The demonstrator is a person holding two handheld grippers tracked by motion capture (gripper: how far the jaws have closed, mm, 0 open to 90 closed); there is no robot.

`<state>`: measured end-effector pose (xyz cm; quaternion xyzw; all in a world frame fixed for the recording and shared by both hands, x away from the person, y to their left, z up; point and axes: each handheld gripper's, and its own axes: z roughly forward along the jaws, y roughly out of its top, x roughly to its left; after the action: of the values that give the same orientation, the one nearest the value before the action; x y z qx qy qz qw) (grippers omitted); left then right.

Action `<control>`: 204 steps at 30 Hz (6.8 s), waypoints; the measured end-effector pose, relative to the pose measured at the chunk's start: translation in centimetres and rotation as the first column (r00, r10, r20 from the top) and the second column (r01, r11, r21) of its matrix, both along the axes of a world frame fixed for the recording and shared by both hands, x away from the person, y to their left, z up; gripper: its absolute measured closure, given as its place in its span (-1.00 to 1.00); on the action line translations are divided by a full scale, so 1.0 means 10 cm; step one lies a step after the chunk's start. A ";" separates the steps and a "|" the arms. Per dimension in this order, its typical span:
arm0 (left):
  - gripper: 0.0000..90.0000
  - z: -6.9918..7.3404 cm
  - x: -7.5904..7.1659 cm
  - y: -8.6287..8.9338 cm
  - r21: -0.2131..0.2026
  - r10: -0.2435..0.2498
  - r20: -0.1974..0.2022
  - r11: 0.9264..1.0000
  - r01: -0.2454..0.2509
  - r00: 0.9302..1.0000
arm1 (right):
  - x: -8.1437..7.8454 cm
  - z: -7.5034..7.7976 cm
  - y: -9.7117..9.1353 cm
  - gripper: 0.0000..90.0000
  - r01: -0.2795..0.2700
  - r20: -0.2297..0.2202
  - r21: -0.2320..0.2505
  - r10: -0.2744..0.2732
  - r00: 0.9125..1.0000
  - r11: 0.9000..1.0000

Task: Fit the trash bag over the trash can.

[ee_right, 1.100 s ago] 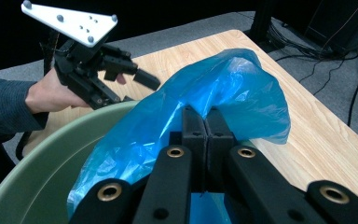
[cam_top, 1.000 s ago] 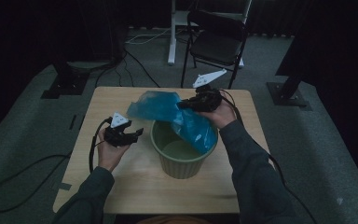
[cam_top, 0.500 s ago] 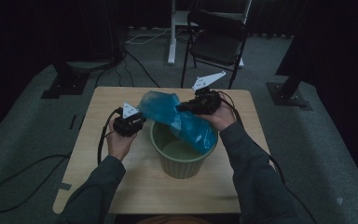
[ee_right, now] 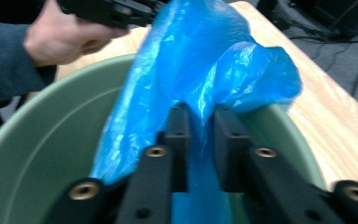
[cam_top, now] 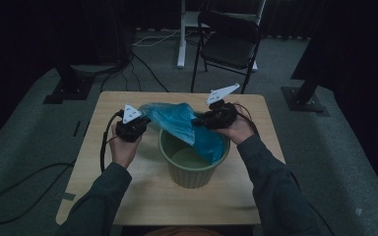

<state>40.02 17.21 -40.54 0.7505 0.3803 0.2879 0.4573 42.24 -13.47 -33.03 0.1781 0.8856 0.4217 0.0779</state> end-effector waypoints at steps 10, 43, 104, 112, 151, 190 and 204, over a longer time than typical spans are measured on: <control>1.00 0.07 -0.04 -0.03 0.002 -0.018 0.027 1.000 0.018 0.999 | 0.02 0.19 -0.05 0.08 0.012 0.036 0.024 -0.013 0.999 1.000; 0.96 0.10 -0.27 -0.17 -0.011 -0.119 0.079 0.993 0.120 0.990 | 0.21 0.02 0.26 0.97 0.035 -0.001 -0.070 -0.035 0.999 0.997; -0.04 0.47 0.31 -0.36 -0.195 -0.207 -0.155 0.965 0.175 0.966 | -0.31 -0.13 -0.12 1.00 -0.022 0.058 -0.032 0.024 0.998 0.999; 0.67 0.44 0.29 -0.47 -0.157 -0.231 -0.189 0.966 0.203 0.954 | -0.32 -0.12 -0.15 1.00 -0.022 0.064 -0.025 0.023 0.998 0.999; 0.83 0.46 -0.39 -0.49 -0.094 -0.323 -0.046 0.944 0.318 0.945 | -0.28 -0.04 0.11 1.00 -0.059 0.059 0.007 0.059 0.997 0.998; 0.94 0.35 -0.42 -0.23 -0.122 -0.216 -0.115 0.972 0.202 0.970 | -0.58 -0.12 -0.07 1.00 -0.077 0.086 0.015 0.076 0.993 0.997; 0.99 0.28 -0.94 -0.18 -0.148 -0.254 -0.069 0.959 0.242 0.965 | -0.78 -0.19 -0.19 1.00 -0.084 0.074 0.039 0.081 0.994 0.996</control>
<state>30.61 15.39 -37.72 0.7708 0.3218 0.1682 0.5235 34.47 -15.38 -34.96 0.1273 0.8798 0.4493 0.0886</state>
